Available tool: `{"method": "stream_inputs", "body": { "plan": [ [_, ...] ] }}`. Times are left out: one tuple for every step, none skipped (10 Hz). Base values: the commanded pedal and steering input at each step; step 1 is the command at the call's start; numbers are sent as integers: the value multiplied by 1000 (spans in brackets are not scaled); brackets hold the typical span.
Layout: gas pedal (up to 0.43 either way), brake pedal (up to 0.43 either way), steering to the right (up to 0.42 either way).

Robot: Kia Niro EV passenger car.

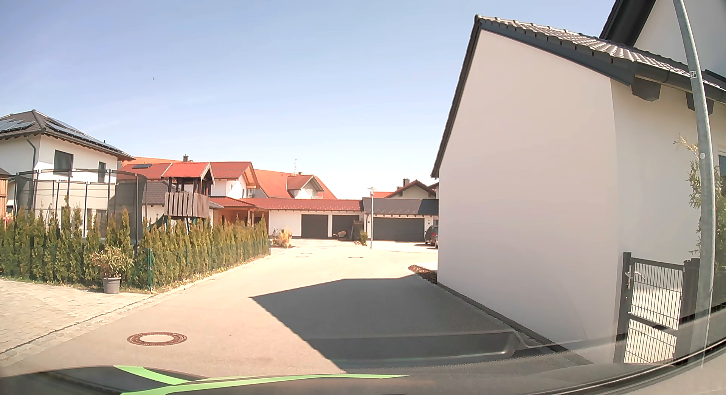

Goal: Follow the waypoints while adhering to traffic rules and regulations

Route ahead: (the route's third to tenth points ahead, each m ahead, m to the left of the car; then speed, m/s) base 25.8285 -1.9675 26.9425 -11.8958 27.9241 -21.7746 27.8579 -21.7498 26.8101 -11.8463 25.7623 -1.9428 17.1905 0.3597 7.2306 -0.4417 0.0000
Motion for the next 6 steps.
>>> {"method": "stream_inputs", "body": {
  "plan": [
    [0, 415, -41],
    [0, 415, -42],
    [0, 415, -42],
    [0, 415, -42],
    [0, 415, -42],
    [0, 415, -42]
  ]
}}
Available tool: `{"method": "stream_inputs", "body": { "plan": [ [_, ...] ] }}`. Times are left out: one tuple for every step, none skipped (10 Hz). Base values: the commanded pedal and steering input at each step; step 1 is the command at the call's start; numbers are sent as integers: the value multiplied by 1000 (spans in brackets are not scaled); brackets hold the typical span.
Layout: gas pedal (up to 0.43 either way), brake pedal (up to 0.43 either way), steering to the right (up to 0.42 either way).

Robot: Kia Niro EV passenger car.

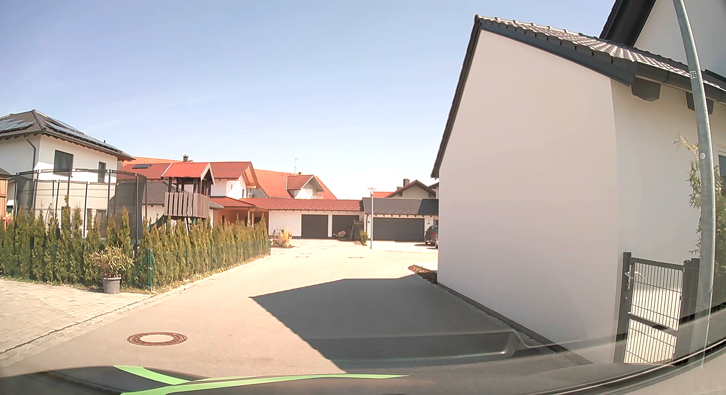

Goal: Follow the waypoints while adhering to traffic rules and regulations

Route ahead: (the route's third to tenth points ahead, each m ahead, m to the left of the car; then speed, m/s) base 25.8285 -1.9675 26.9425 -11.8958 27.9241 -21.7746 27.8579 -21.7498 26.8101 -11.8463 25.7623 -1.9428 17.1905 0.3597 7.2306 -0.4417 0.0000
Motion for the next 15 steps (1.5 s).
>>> {"method": "stream_inputs", "body": {
  "plan": [
    [0, 415, -42],
    [0, 415, -42],
    [0, 415, -42],
    [0, 415, -42],
    [0, 415, -42],
    [0, 415, -42],
    [0, 415, -41],
    [0, 415, -42],
    [0, 415, -42],
    [0, 415, -42],
    [0, 415, -42],
    [0, 415, -41],
    [0, 415, -41],
    [0, 415, -42],
    [0, 415, -42]
  ]
}}
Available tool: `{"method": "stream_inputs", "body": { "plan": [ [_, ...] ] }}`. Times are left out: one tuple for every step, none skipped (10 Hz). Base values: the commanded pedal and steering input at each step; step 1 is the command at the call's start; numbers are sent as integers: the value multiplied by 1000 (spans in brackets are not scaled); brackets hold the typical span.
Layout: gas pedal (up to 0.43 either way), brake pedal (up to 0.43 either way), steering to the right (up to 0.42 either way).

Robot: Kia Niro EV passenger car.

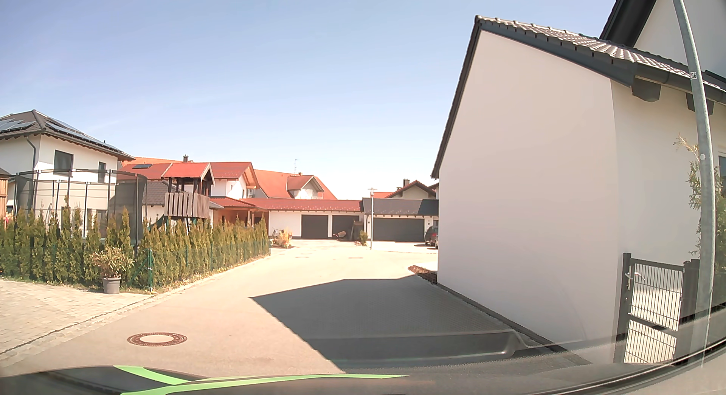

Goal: Follow the waypoints while adhering to traffic rules and regulations

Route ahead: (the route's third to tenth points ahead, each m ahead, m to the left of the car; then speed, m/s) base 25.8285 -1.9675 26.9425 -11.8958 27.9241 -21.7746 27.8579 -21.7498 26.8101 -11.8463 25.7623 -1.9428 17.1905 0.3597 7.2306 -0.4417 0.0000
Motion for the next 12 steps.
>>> {"method": "stream_inputs", "body": {
  "plan": [
    [0, 415, -41],
    [0, 415, -42],
    [0, 415, -42],
    [0, 415, -42],
    [0, 415, -42],
    [0, 415, -42],
    [0, 415, -41],
    [0, 415, -41],
    [0, 415, -42],
    [0, 415, -42],
    [0, 415, -42],
    [0, 415, -42]
  ]
}}
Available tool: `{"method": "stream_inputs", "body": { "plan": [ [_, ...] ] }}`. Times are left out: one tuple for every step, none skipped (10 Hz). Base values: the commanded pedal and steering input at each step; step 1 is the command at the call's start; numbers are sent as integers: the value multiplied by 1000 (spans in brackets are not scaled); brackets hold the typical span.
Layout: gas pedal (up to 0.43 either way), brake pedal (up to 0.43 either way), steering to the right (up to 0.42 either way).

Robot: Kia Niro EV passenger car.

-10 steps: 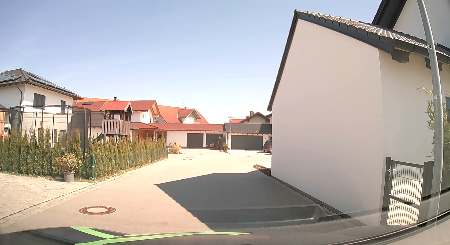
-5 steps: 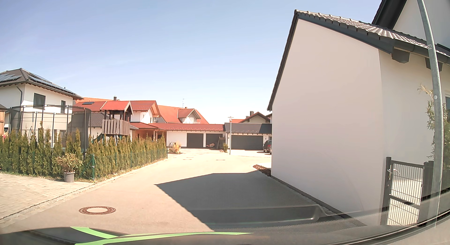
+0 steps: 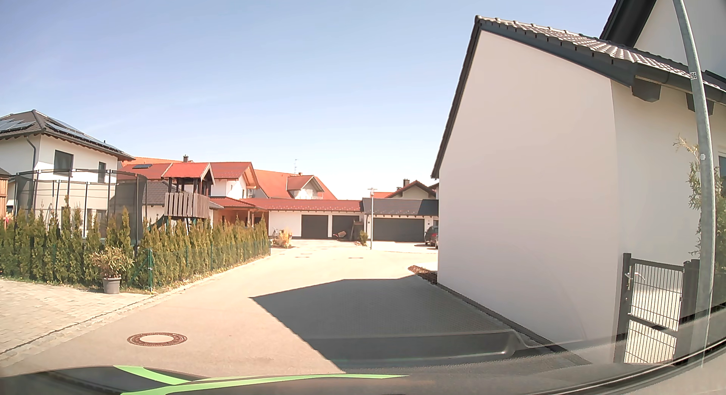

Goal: Follow the waypoints while adhering to traffic rules and regulations

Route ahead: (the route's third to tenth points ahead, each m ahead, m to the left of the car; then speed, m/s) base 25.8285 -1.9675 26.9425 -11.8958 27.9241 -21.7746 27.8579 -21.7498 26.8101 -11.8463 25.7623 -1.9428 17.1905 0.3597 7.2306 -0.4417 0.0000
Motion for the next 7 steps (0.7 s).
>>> {"method": "stream_inputs", "body": {
  "plan": [
    [0, 415, -42],
    [0, 415, -41],
    [0, 415, -42],
    [0, 415, -42],
    [0, 415, -42],
    [0, 415, -42],
    [0, 415, -42]
  ]
}}
